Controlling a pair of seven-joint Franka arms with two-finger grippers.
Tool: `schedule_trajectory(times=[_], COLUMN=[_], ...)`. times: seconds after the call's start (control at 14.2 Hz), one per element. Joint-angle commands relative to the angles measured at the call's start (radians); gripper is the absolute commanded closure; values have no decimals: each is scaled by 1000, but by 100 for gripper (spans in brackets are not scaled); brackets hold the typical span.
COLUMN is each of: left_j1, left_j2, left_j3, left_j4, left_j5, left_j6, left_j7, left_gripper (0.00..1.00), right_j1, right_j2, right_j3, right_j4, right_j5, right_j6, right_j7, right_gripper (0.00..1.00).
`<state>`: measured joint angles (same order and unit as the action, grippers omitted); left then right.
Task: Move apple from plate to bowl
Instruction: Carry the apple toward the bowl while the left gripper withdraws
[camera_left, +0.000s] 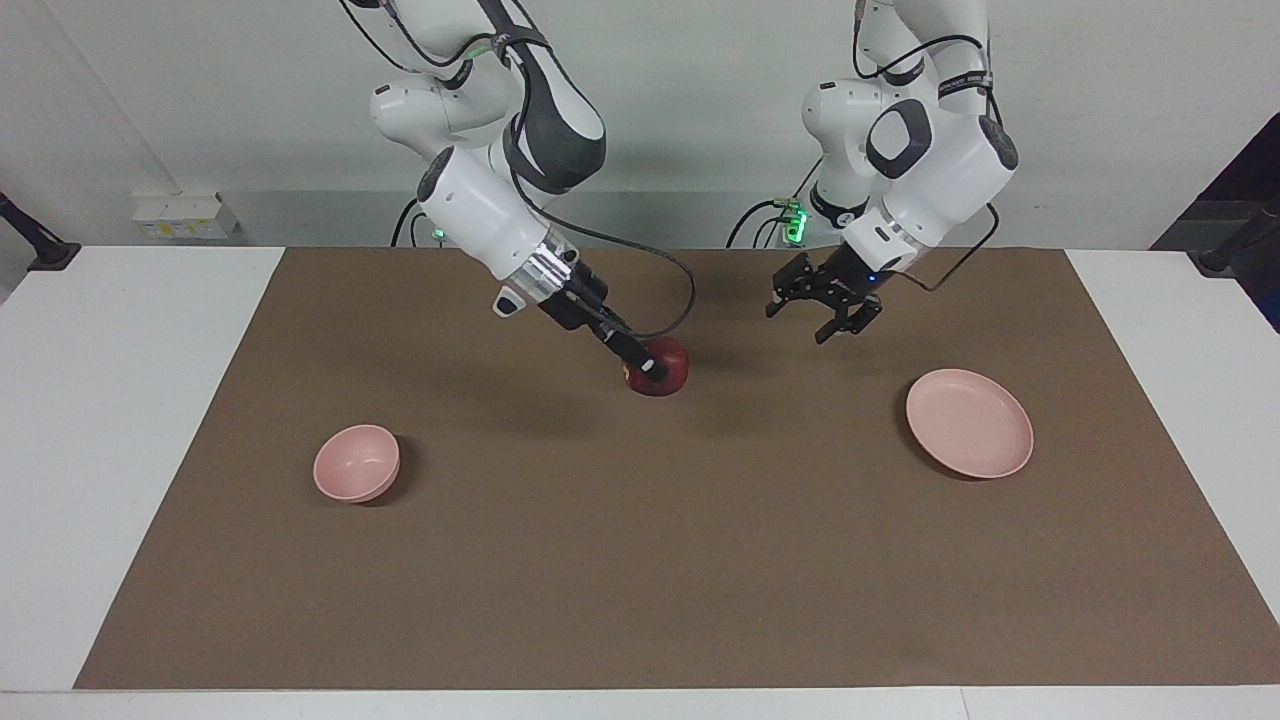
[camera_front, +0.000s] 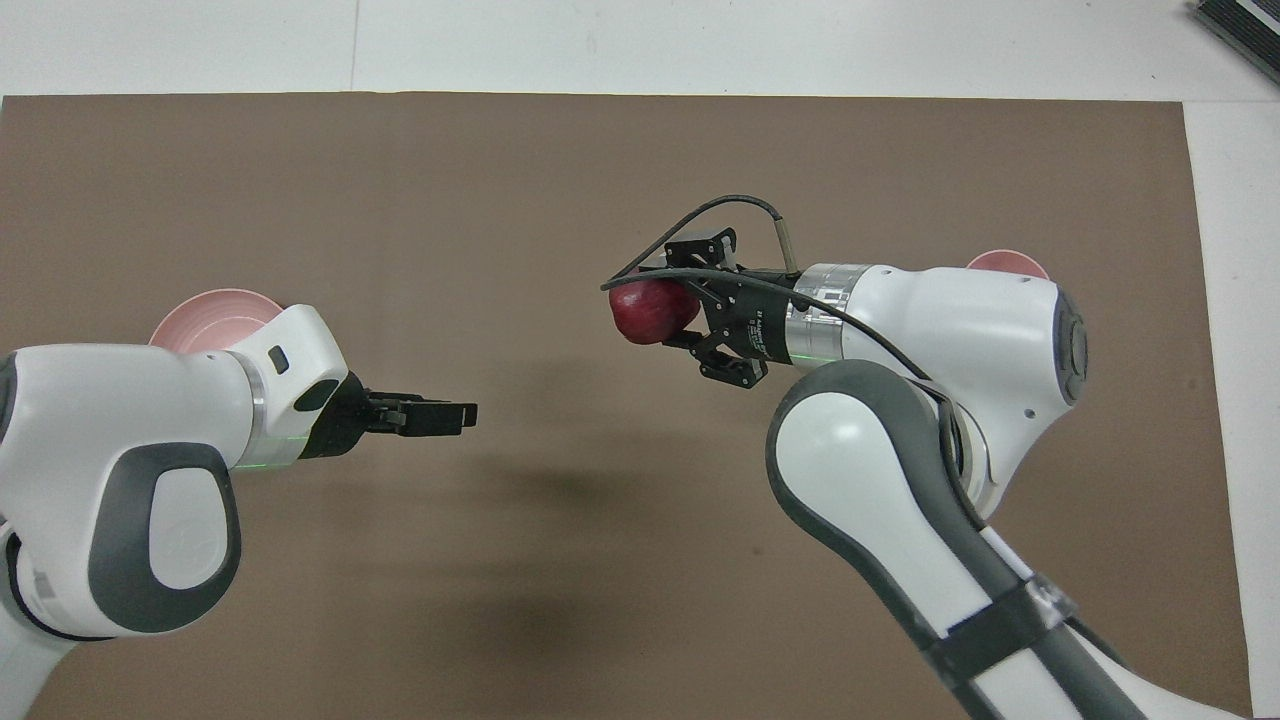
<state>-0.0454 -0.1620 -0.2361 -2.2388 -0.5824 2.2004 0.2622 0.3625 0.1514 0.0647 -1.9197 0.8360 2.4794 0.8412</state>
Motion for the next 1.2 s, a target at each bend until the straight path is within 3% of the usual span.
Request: schedule_trajectory(times=[0.0, 0.21, 0.42, 0.71, 0.92, 1.13], left_j1=[18, 10, 1, -42, -57, -60], left_j2=[4, 27, 93, 117, 133, 166], left_j3=[44, 112, 181, 290, 302, 304], left_j4=[2, 31, 183, 390, 586, 737], left_j5=[157, 330, 491, 533, 581, 582], left_j6=[-22, -34, -163, -335, -512, -681], left_j7=[0, 0, 0, 0, 2, 0], left_gripper=[0, 0, 0, 0, 0, 0], right_j1=[-54, -100, -163, -235, -299, -358], right_j2=[25, 30, 43, 49, 42, 31], right_j3=[7, 7, 6, 7, 9, 9], right_j4=[24, 19, 19, 16, -21, -73], right_j5=[-180, -300, -502, -724, -901, -917], right_j6=[6, 4, 4, 9, 56, 137], right_j7=[-91, -190, -295, -410, -473, -589], right_gripper=[100, 100, 100, 100, 100, 100])
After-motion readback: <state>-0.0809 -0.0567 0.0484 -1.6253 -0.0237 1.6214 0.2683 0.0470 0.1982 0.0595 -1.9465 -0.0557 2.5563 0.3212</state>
